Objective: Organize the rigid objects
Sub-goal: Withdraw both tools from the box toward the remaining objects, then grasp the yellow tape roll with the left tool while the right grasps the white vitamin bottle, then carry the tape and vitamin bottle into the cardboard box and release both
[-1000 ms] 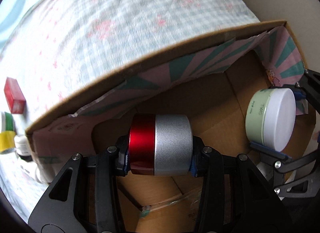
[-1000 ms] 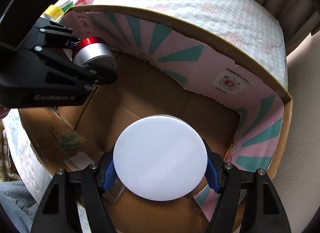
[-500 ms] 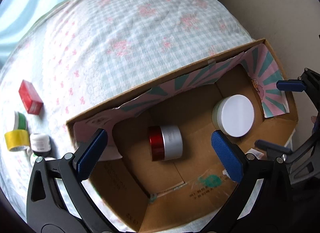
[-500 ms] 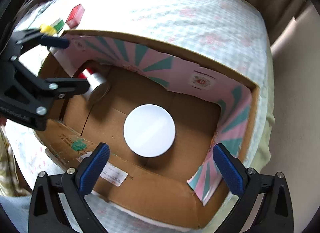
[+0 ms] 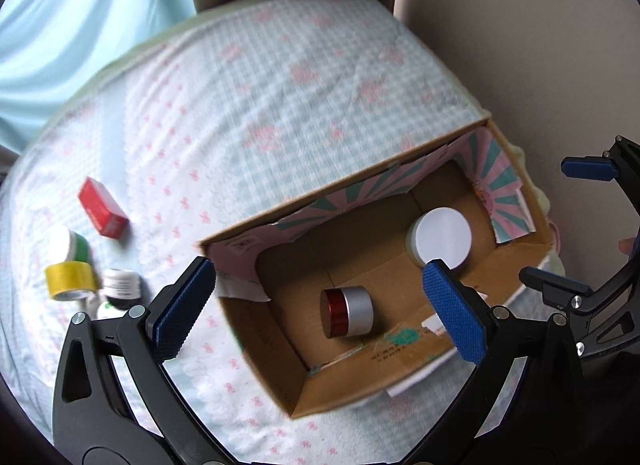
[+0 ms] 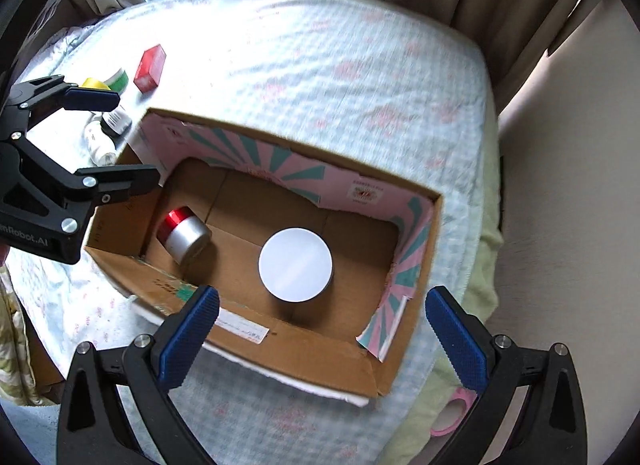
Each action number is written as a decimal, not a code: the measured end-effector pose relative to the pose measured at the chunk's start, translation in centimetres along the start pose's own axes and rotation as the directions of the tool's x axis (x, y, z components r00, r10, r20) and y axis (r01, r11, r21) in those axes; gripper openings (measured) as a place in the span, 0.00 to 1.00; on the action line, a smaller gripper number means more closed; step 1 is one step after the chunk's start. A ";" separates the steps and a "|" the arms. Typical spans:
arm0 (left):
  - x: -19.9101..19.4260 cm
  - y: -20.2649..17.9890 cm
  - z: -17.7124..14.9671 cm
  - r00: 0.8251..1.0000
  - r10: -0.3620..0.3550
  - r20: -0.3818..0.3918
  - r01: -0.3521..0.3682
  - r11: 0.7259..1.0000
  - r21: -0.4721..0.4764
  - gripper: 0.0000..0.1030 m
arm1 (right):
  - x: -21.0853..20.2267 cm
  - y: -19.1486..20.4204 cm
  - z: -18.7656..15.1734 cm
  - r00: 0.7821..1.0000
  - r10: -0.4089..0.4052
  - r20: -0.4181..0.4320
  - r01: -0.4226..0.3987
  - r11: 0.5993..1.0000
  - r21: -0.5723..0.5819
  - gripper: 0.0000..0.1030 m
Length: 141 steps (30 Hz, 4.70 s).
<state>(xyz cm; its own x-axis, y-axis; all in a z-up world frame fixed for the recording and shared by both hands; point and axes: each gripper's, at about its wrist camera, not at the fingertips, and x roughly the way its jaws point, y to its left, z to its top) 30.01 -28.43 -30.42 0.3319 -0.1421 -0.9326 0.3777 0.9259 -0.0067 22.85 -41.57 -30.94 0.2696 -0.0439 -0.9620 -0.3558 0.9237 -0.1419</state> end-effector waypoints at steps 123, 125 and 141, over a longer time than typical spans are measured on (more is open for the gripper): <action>3.5 43.4 -11.3 0.964 -0.204 -0.170 0.091 0.854 -0.512 0.94 | 9.9 34.5 17.6 0.954 0.262 -0.145 -0.273 0.960 -0.062 0.49; 1.9 43.0 -11.8 0.968 -0.197 -0.153 0.096 0.860 -0.502 0.94 | 8.1 34.0 17.7 0.956 0.266 -0.120 -0.271 0.962 -0.027 0.49; -12.5 36.2 -13.0 0.982 -0.186 -0.017 0.169 0.924 -0.343 0.94 | -9.5 29.8 15.1 0.942 0.290 0.171 -0.328 0.906 0.269 0.49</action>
<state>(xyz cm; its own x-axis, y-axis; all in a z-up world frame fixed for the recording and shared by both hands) 28.26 11.40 -23.69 0.2407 -0.3062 -0.9210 0.1084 0.9515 -0.2880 23.20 -7.91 -22.55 0.3037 0.2918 -0.9070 -0.1703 0.9533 0.2496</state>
